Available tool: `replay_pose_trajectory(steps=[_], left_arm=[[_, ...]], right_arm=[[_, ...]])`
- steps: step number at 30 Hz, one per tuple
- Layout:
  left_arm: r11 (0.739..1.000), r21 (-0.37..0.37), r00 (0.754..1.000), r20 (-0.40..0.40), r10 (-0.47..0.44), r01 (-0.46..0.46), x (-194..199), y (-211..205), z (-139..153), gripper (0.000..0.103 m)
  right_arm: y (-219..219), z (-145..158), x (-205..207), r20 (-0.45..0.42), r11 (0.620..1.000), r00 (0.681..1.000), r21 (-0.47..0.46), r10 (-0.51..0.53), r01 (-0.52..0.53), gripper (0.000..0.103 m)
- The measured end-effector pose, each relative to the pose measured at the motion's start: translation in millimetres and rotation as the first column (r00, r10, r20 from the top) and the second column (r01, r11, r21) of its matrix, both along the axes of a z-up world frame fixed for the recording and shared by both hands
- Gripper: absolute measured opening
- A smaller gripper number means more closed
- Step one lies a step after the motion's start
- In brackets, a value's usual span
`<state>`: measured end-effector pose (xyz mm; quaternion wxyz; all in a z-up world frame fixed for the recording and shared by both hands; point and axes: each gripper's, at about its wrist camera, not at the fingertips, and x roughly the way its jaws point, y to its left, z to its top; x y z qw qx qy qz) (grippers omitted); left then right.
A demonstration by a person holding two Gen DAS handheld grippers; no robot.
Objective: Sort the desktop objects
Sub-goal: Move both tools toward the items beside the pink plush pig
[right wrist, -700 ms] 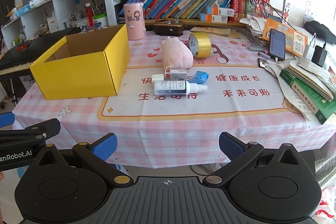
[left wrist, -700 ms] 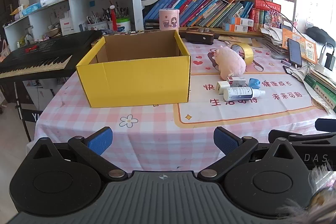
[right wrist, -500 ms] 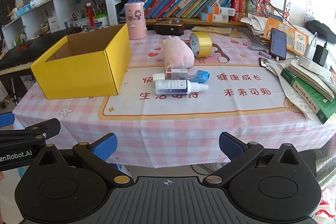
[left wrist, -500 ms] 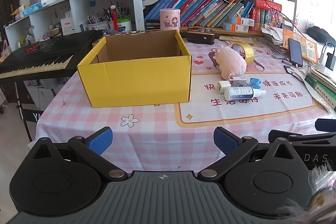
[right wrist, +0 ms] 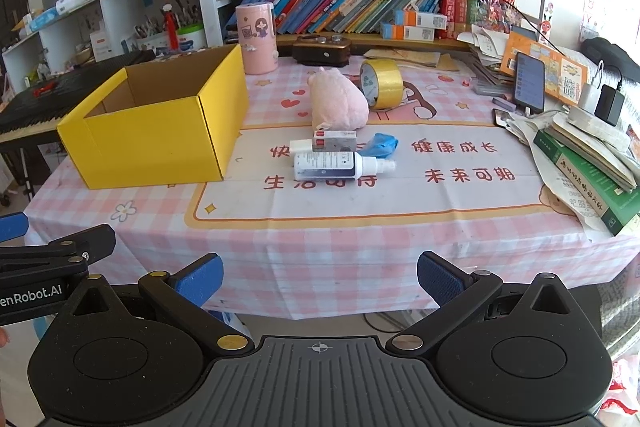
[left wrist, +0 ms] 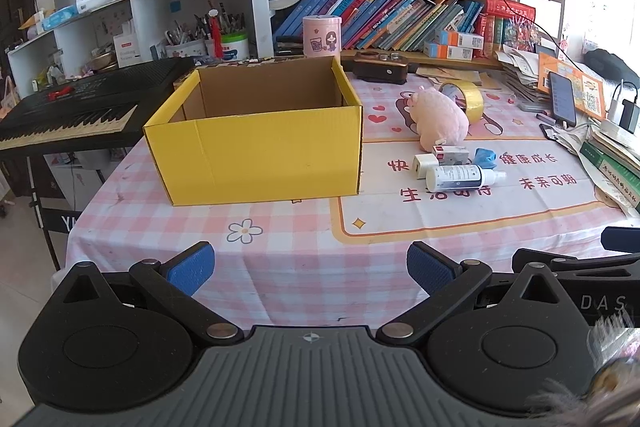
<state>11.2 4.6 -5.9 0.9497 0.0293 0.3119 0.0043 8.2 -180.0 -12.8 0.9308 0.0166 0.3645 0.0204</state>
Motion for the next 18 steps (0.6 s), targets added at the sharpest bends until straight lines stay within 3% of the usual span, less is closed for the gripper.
replay_pose_trajectory(steps=[18], left_arm=[[1.0, 0.005, 1.0, -0.003, -0.012, 0.012, -3.1, -10.5, -0.6, 0.103]], right_arm=[[-2.6, -2.7, 1.8, -0.028, 1.0, 0.999, -0.01, -0.017, 0.017, 0.103]])
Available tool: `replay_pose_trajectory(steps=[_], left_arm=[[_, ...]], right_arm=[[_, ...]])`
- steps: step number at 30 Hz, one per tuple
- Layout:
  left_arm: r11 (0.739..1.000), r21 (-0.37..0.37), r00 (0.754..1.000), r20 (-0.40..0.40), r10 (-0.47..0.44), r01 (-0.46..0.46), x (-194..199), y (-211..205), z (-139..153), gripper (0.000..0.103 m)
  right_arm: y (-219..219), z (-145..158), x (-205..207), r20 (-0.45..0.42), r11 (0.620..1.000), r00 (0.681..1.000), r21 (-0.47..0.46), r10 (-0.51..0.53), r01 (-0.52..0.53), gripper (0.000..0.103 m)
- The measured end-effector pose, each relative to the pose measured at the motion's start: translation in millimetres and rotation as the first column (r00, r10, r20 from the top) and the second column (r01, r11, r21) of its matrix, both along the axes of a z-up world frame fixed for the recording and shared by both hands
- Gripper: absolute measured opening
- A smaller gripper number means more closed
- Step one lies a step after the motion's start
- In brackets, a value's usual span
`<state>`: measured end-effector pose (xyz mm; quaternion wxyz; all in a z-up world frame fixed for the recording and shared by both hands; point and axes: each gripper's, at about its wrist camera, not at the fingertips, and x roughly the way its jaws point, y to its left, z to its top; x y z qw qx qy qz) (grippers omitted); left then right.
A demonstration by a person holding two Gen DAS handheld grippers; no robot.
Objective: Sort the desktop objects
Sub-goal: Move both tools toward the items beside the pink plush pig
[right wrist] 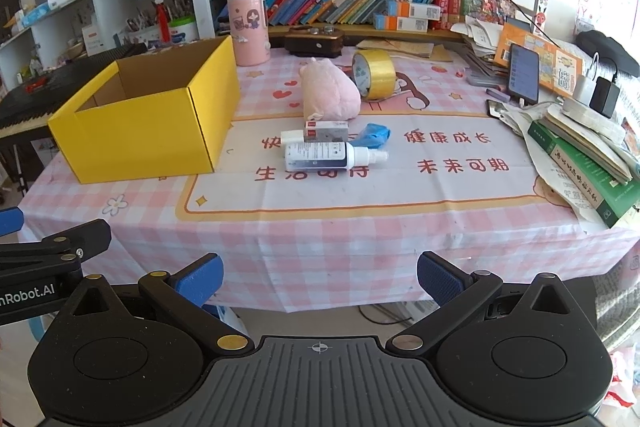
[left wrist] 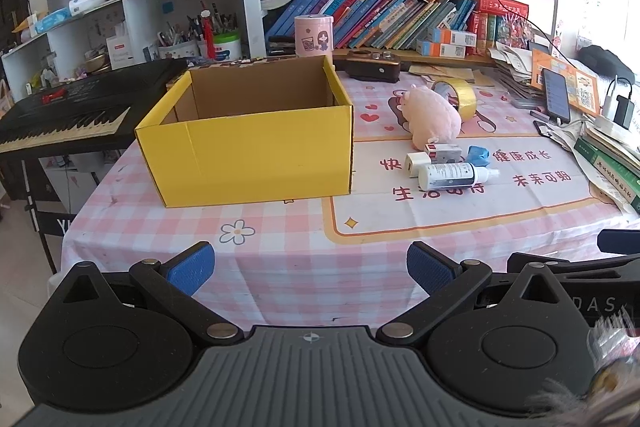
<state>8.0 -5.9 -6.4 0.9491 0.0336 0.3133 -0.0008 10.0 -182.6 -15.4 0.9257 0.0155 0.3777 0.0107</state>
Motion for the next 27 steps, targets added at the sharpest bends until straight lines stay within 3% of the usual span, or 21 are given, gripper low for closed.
replay_pose_trajectory(steps=[27], left_arm=[[1.0, -0.001, 1.0, -0.018, 0.002, -0.002, 5.0, -2.9, 2.2, 0.103]], right_arm=[[-0.3, -0.6, 5.2, -0.007, 1.0, 1.0, 0.007, 0.006, -0.006, 0.103]])
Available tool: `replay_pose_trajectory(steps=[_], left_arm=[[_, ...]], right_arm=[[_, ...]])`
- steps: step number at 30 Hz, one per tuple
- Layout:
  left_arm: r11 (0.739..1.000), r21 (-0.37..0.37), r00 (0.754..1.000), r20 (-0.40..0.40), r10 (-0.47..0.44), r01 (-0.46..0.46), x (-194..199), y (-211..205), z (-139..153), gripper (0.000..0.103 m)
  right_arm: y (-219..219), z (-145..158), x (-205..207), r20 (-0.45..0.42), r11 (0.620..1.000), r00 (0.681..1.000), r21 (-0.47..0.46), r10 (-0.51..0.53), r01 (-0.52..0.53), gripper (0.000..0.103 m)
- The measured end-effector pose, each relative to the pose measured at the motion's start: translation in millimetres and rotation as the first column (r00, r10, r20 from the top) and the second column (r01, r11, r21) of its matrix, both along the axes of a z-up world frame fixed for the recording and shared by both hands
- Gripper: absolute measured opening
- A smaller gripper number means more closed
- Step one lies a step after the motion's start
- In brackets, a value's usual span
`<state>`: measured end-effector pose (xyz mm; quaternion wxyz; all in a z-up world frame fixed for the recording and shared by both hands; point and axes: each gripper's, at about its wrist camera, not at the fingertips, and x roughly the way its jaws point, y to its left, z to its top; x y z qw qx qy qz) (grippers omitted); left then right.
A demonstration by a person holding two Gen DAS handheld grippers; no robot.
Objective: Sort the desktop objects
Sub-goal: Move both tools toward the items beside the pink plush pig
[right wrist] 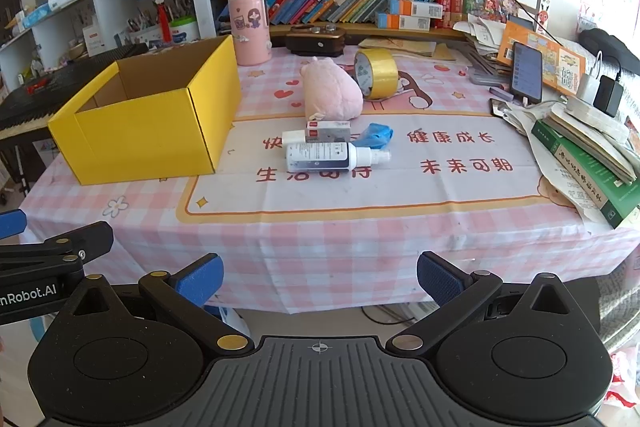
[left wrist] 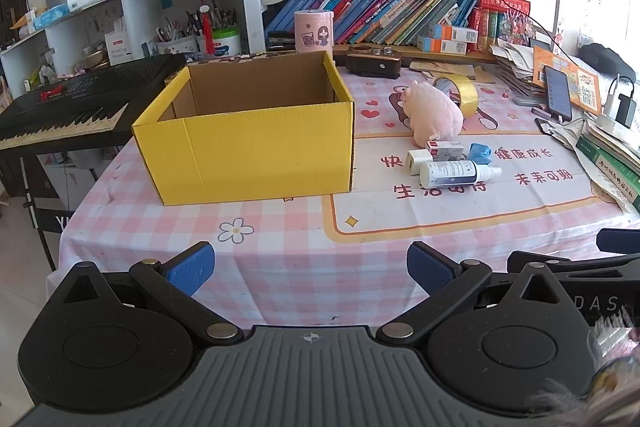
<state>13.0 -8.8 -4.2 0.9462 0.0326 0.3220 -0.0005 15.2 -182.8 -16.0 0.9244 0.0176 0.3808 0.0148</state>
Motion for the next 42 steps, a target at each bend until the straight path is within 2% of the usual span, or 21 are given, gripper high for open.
replay_pose_trajectory(steps=[22, 42], left_arm=[[1.0, -0.011, 1.0, -0.02, -0.01, 0.01, 17.0, -8.8, 0.6, 0.103], [0.999, -0.024, 0.996, -0.085, 0.022, -0.024, 73.6, -53.7, -9.7, 0.103]], right_arm=[[-13.9, -3.5, 10.9, -0.011, 1.0, 1.0, 0.02, -0.003, 0.004, 0.103], [-55.6, -11.1, 70.2, -0.06, 0.999, 0.998, -0.002, 0.035, -0.035, 0.103]])
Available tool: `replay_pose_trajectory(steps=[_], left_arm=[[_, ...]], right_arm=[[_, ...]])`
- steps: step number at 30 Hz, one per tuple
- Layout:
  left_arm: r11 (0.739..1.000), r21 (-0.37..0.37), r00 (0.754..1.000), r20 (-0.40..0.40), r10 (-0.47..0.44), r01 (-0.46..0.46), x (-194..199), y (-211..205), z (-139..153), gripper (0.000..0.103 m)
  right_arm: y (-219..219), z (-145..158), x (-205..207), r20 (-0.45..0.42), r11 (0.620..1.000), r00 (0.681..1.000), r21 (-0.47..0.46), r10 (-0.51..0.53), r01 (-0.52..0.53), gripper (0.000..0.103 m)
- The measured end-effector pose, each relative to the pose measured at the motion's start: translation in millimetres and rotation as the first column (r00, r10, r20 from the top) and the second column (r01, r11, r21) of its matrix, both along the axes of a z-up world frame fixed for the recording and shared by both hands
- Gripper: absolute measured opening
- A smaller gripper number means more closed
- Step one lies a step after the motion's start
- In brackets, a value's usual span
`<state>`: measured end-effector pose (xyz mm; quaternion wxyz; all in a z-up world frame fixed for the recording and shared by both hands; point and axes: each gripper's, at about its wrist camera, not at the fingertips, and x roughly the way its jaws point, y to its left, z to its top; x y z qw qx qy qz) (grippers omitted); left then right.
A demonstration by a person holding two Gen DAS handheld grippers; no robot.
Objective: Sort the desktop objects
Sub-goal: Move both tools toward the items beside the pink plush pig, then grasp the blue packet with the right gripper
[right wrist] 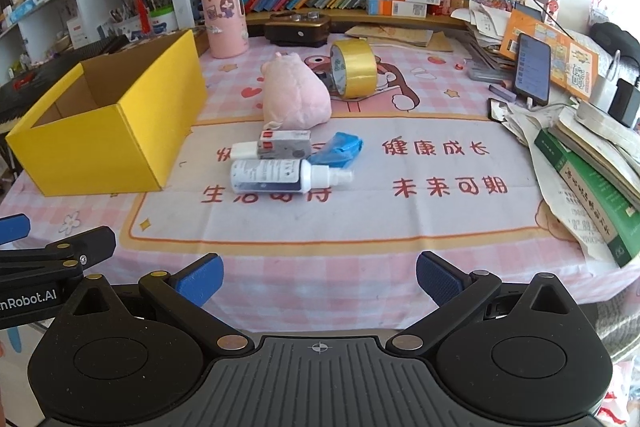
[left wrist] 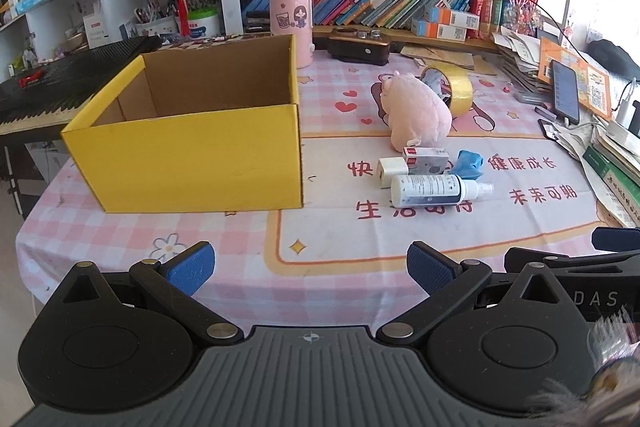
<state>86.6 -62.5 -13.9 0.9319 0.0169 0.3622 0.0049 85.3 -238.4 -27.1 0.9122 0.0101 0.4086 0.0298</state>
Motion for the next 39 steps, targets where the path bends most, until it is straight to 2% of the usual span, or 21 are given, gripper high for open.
replay_pose_trajectory(steps=[15, 22, 29, 33, 39], left_arm=[[1.0, 0.004, 0.999, -0.053, 0.012, -0.012, 42.8, -56.1, -10.0, 0.103], [0.997, 0.026, 0.995, -0.071, 0.07, -0.069, 51.5, -67.4, -10.5, 0.103], [0.99, 0.061, 0.989, -0.068, 0.131, -0.127, 55.7, -72.1, -7.1, 0.103], [0.983, 0.074, 0.982, -0.074, 0.175, -0.169, 55.1, -72.2, -6.2, 0.103], [0.981, 0.062, 0.978, -0.084, 0.189, -0.184, 57.3, -75.2, -7.3, 0.103]], right_arm=[[-55.5, -9.7, 51.3, -0.032, 0.999, 0.999, 0.021, 0.025, -0.025, 0.103], [-67.2, -14.9, 80.2, -0.039, 0.994, 0.995, 0.071, 0.087, -0.084, 0.087], [-63.6, -21.8, 124.3, 0.006, 0.982, 0.985, 0.081, 0.173, -0.173, 0.083], [-53.5, -36.4, 155.6, -0.013, 0.969, 0.972, 0.082, 0.235, -0.234, 0.081], [-43.3, -58.4, 181.6, -0.079, 0.955, 0.955, 0.104, 0.287, -0.278, 0.061]])
